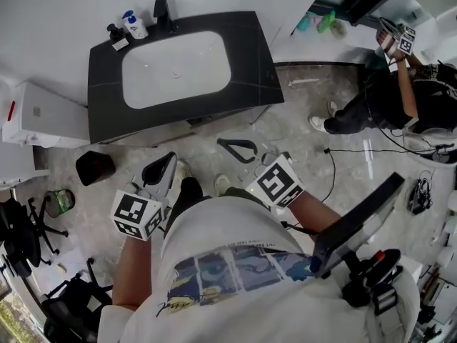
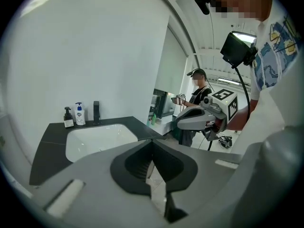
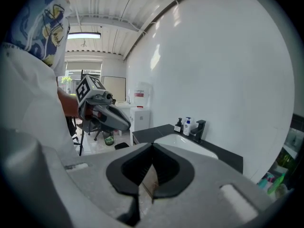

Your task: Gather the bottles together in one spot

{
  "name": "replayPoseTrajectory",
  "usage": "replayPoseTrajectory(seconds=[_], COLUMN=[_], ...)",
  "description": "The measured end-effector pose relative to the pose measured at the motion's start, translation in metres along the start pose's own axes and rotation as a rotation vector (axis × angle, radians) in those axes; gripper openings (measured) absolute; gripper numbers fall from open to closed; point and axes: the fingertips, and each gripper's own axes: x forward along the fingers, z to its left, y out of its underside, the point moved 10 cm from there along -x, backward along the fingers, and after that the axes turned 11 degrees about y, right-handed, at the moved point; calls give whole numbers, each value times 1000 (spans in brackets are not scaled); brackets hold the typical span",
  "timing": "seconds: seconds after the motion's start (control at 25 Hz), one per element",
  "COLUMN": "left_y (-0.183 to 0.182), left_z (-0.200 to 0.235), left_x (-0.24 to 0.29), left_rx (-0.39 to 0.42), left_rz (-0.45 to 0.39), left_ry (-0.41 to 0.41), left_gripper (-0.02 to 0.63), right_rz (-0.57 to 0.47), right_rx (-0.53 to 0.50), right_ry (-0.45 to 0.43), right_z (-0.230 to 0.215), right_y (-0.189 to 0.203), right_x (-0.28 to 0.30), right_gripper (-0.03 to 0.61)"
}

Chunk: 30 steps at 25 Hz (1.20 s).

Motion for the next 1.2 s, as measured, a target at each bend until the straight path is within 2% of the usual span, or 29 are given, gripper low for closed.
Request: replayPoseTrajectory(seconds=[0.28, 0.76, 1.2], left_y=[7, -10, -20], left_z=[-7, 2, 48], left_x=[1, 19, 16], left_rx=[-15, 6, 6], left_rz=[0, 24, 56], left_ry=[-4, 47, 57], left_gripper=[2, 2, 2], right_rz=[2, 13, 20], right_rx=[-21, 8, 21], right_ry=[-25, -4, -7], right_z=[4, -6, -16], right_y=[1, 1, -11], right_x=[-3, 0, 48], right_gripper=[0, 2, 2])
